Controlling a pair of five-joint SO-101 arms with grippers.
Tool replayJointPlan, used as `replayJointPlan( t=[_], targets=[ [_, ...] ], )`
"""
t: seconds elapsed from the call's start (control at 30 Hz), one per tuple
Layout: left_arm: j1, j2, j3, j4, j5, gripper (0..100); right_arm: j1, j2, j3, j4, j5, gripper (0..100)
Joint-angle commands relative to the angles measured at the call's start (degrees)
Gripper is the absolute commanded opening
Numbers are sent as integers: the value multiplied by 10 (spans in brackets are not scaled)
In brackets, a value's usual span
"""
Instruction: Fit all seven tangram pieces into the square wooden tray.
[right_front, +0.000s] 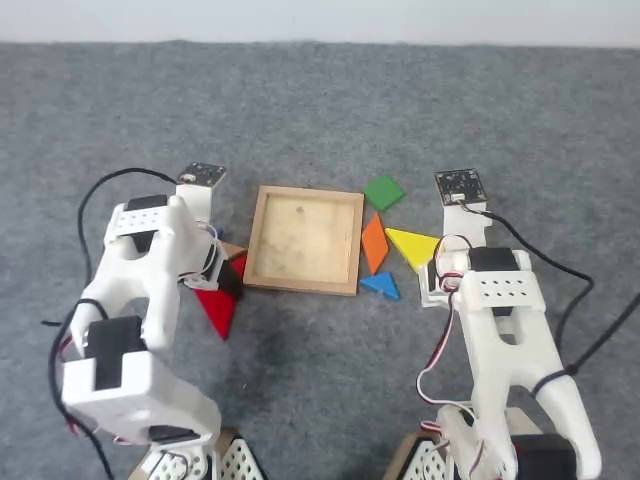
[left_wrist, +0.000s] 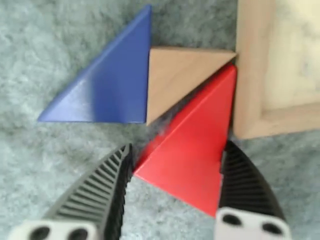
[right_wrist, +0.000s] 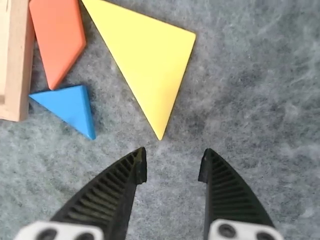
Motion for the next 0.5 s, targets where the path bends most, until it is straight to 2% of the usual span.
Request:
replayJointPlan(
  t=[0.0,0.47],
  targets=[
    [2,5,-3,5,-2,181,-1,-24,-4,-7,8,172],
    [62,-233,218,-83,-2,162,-1,-22,-4,-9,8,172]
  ],
)
